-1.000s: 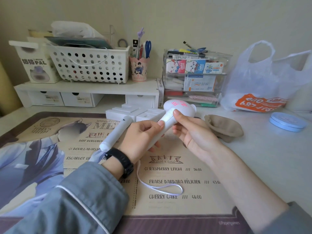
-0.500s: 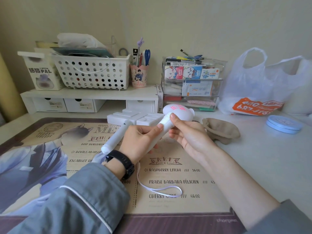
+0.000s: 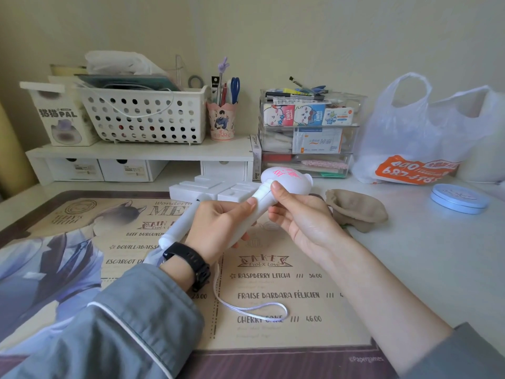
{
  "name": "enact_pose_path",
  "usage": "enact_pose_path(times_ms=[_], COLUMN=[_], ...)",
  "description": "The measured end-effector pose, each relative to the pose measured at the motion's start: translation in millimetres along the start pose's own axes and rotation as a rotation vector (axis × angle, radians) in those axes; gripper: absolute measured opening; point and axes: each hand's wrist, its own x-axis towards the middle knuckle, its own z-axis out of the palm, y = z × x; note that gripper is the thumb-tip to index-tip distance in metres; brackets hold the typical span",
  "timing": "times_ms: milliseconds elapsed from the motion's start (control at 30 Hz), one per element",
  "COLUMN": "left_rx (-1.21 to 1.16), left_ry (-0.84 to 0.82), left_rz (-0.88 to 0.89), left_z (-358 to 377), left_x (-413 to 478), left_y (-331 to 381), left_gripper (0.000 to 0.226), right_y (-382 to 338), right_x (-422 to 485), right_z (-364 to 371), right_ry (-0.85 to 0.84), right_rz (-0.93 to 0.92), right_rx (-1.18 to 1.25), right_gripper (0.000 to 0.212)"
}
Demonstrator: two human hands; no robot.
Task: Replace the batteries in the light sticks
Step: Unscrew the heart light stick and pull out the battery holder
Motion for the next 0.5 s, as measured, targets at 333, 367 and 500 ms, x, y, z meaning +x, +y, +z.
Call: enact_pose_path(times_ms=[333, 367, 500], left_rx=[-0.038, -0.033, -0.054], left_ry=[-0.028, -0.049, -0.117], left_rz=[-0.009, 0.006, -0.04], left_z=[4.1, 5.5, 7.6], left_x=[-1.0, -1.9, -1.9], left_y=[-1.7, -1.4, -0.1], left_gripper=[0.044, 0.043, 0.04], right_y=[4.1, 5.2, 7.8], right_x=[-3.4, -4.3, -1.5], right_z=[0.2, 1.6, 2.3], right_ry=[-0.148, -0.15, -0.047], right_rz=[0.03, 0.018, -0.048], right_rx=[-0.072, -0.122, -0.197], right_gripper=[0.022, 0.023, 0.024])
